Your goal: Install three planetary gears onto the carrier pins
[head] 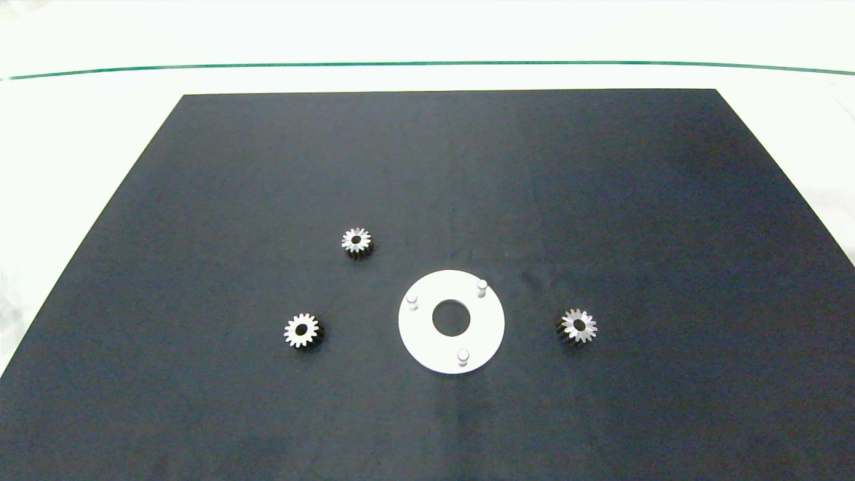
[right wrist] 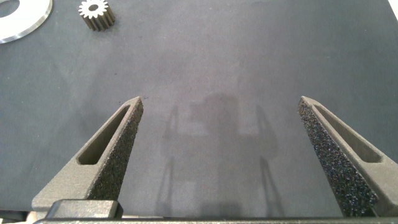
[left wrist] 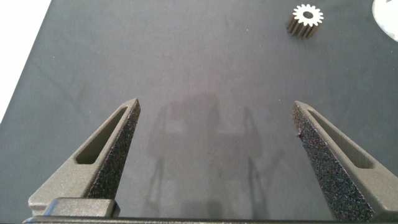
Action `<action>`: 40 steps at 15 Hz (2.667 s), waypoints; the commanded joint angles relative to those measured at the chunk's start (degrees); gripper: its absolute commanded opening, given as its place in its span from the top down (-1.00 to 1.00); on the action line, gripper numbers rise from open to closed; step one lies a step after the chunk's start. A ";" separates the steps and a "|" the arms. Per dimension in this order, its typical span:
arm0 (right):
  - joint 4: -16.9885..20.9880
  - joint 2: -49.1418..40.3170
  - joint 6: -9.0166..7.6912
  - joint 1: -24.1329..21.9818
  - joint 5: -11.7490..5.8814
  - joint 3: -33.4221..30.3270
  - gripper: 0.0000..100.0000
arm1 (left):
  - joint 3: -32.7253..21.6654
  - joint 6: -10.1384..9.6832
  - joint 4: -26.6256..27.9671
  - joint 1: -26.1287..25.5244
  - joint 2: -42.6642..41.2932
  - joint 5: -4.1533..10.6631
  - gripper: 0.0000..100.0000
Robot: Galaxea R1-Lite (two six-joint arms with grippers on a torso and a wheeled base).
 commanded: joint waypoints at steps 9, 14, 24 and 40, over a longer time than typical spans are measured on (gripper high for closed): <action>0.00 0.09 0.00 0.01 -0.13 0.01 -1.00 | -0.04 1.13 0.09 -0.04 -0.02 -0.77 -1.00; 0.08 0.09 0.08 0.01 -0.22 0.01 -1.00 | -0.04 1.13 0.09 -0.04 -0.02 -0.94 -1.00; 12.39 20.39 -3.96 0.27 -0.66 -24.16 -1.00 | -45.39 5.44 32.26 -0.83 30.04 -0.85 -1.00; 18.80 69.26 -13.89 16.00 3.47 -53.25 -1.00 | -72.37 8.78 44.65 1.63 63.96 1.52 -1.00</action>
